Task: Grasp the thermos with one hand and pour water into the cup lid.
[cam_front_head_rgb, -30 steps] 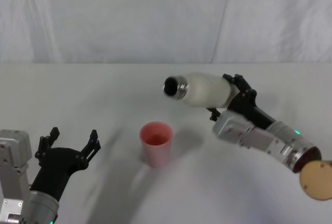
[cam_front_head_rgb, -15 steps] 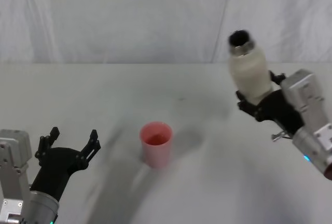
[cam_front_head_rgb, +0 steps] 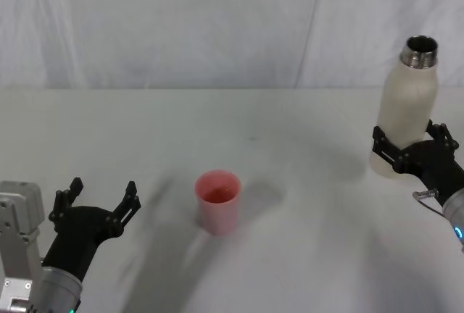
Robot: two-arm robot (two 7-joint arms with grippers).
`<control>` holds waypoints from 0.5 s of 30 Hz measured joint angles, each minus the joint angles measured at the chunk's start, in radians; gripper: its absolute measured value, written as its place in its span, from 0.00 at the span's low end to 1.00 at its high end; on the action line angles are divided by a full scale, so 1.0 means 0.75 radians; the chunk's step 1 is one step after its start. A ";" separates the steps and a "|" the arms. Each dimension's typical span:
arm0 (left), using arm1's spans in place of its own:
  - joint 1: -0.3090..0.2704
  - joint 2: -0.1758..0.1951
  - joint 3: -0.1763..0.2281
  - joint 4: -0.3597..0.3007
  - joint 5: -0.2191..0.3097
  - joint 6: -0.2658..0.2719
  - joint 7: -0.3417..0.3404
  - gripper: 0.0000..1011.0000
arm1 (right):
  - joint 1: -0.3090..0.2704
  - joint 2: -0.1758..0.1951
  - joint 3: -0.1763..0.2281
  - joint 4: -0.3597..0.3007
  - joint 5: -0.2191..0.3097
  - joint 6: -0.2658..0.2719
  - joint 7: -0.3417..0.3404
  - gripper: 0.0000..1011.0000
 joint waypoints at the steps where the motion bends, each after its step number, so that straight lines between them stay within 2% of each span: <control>1: 0.000 0.000 0.000 0.000 0.000 0.000 0.000 0.99 | -0.002 -0.004 0.004 0.001 0.011 0.001 0.000 0.95; 6: 0.000 0.000 0.000 0.000 0.000 0.000 0.000 0.99 | -0.003 -0.025 0.014 0.027 0.074 0.005 -0.004 0.95; 15: 0.000 0.000 0.000 0.000 0.000 0.000 0.000 0.99 | 0.033 -0.031 -0.016 0.108 0.087 -0.029 -0.013 0.95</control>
